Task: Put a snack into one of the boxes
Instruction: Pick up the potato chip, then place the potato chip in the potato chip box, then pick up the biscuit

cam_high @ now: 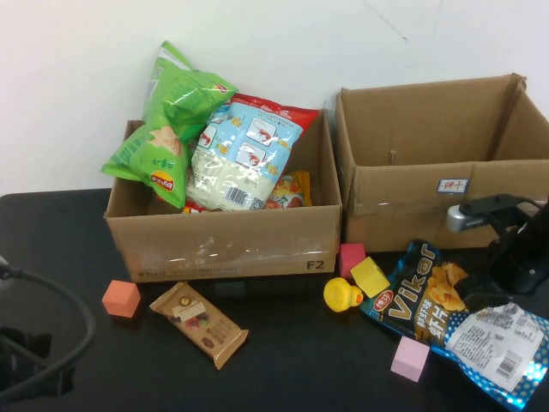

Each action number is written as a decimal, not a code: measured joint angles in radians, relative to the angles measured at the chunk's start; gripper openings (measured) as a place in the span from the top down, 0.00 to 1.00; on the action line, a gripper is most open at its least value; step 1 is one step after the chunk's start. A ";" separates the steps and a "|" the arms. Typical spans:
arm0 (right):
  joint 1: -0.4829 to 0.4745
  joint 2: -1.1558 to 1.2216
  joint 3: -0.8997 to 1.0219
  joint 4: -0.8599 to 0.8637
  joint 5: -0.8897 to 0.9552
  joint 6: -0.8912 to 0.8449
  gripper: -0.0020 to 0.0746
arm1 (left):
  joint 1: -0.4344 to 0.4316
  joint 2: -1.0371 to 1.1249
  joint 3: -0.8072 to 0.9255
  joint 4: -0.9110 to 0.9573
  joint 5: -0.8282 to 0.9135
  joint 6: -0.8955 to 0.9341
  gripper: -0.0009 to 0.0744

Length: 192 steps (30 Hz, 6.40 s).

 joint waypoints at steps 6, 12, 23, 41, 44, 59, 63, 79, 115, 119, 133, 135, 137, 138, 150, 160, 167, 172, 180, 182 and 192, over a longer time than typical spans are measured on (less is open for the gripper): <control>0.000 0.002 -0.014 0.002 0.056 -0.002 0.94 | 0.000 0.000 0.000 -0.006 -0.004 0.001 0.99; 0.000 -0.048 -0.049 0.045 0.158 -0.002 0.96 | 0.000 0.000 0.000 -0.011 -0.006 0.001 0.99; 0.000 -0.260 -0.071 0.110 0.281 -0.037 0.97 | 0.000 0.000 0.000 -0.041 -0.006 0.001 0.99; 0.020 -0.390 -0.190 0.868 0.261 -0.326 0.97 | 0.000 0.000 0.000 -0.071 -0.011 0.001 0.99; 0.045 -0.369 -0.194 1.146 0.137 -0.496 0.97 | 0.000 0.000 0.000 -0.080 -0.011 0.001 0.99; 0.227 0.042 -0.479 1.370 -0.233 -0.777 0.84 | 0.000 0.000 0.000 -0.116 -0.028 0.001 0.99; 0.243 0.091 -0.510 1.382 -0.357 -0.778 0.51 | 0.000 0.000 0.000 -0.116 -0.030 0.001 0.99; 0.243 -0.076 -0.520 1.246 -0.336 -0.766 0.24 | 0.000 0.002 0.000 -0.250 -0.056 0.018 0.99; 0.282 -0.758 0.198 -0.597 0.374 0.666 0.96 | -0.280 0.720 -0.228 -0.596 -0.304 0.107 0.99; 0.282 -0.833 0.347 -0.610 0.328 0.702 0.96 | -0.280 0.819 -0.293 -0.541 -0.303 0.083 0.99; 0.282 -0.935 0.476 -0.804 0.329 0.918 0.97 | -0.271 1.014 -0.445 0.006 -0.020 -0.428 0.96; 0.282 -0.936 0.476 -0.811 0.329 0.934 0.97 | -0.267 1.018 -0.463 0.050 -0.020 -0.512 0.86; 0.282 -0.938 0.476 -0.812 0.333 0.941 0.97 | -0.267 1.019 -0.480 0.069 -0.029 -0.559 0.66; 0.282 -0.938 0.476 -0.812 0.335 0.943 0.97 | -0.267 1.019 -0.488 0.073 -0.035 -0.581 0.56; 0.282 -0.938 0.476 -0.813 0.336 0.964 0.97 | -0.267 1.071 -0.556 0.092 -0.186 -0.780 0.07; 0.282 -0.938 0.478 -0.813 0.311 0.968 0.97 | -0.267 1.146 -0.558 0.149 -0.178 -0.842 0.08; 0.282 -0.938 0.478 -0.811 0.290 0.969 0.97 | -0.291 1.148 -0.561 0.202 -0.099 -0.842 0.18; 0.282 -0.938 0.478 -0.807 0.290 0.969 0.97 | -0.308 1.148 -0.568 0.225 -0.050 -0.843 0.24; 0.282 -0.938 0.478 -0.801 0.290 0.969 0.97 | -0.335 1.140 -0.577 0.262 0.099 -0.834 0.28; 0.282 -0.938 0.478 -0.799 0.290 0.969 0.97 | -0.342 1.133 -0.577 0.233 0.112 -0.824 0.29; 0.282 -0.938 0.478 -0.791 0.273 0.969 0.97 | -0.356 1.129 -0.569 0.132 0.068 -0.818 0.29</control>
